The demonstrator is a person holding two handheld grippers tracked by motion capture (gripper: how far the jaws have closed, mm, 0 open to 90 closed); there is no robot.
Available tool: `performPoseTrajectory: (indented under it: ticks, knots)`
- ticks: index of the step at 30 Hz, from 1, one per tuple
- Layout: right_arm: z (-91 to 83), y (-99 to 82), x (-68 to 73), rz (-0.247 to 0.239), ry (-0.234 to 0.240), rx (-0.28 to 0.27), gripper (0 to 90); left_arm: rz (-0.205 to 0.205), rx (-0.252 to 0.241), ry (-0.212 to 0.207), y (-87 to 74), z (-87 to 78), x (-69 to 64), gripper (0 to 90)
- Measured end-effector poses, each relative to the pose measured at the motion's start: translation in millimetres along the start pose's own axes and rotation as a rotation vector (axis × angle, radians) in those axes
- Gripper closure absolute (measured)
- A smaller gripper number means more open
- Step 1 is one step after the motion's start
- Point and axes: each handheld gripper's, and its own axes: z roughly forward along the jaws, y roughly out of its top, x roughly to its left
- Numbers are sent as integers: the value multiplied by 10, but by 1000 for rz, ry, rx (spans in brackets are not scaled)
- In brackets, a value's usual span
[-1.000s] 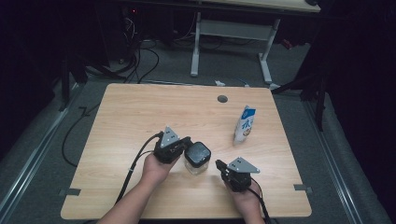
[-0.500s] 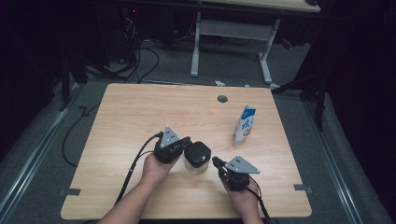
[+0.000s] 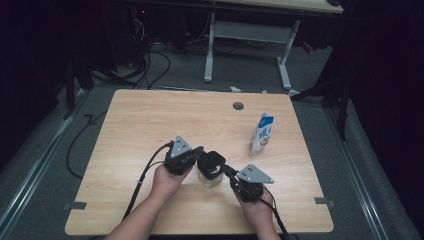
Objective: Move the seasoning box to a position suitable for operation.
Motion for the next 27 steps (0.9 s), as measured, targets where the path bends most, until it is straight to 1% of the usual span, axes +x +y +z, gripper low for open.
performPoseTrajectory:
  ticks: [8,10,13,16,18,19,21,23,25,27]
  knots:
    - [35,48,4,-5,8,-11,884,-1,-3,1,-3,-5,-3,900]
    - [41,59,12,-11,9,-10,888,-6,4,8,1,-13,3,900]
    - [47,72,27,-10,13,-12,893,-31,-15,16,-19,-81,31,899]
    - [45,73,30,-12,15,-12,893,-51,-27,14,-101,-192,40,899]
    - [45,73,31,-11,15,-14,893,-55,-27,17,-179,-260,17,899]
    - [44,73,30,-9,15,-12,893,-60,-24,11,-221,-291,7,899]
    - [46,72,32,-9,16,-11,892,-68,-21,1,-301,-334,-34,899]
    - [47,74,35,-11,18,-12,892,-65,-19,-10,-360,-370,-83,900]
    - [46,77,39,-13,15,-13,893,-73,-27,-25,-392,-407,-127,900]
    - [48,78,42,-13,15,-13,892,-71,-32,-36,-409,-435,-178,900]
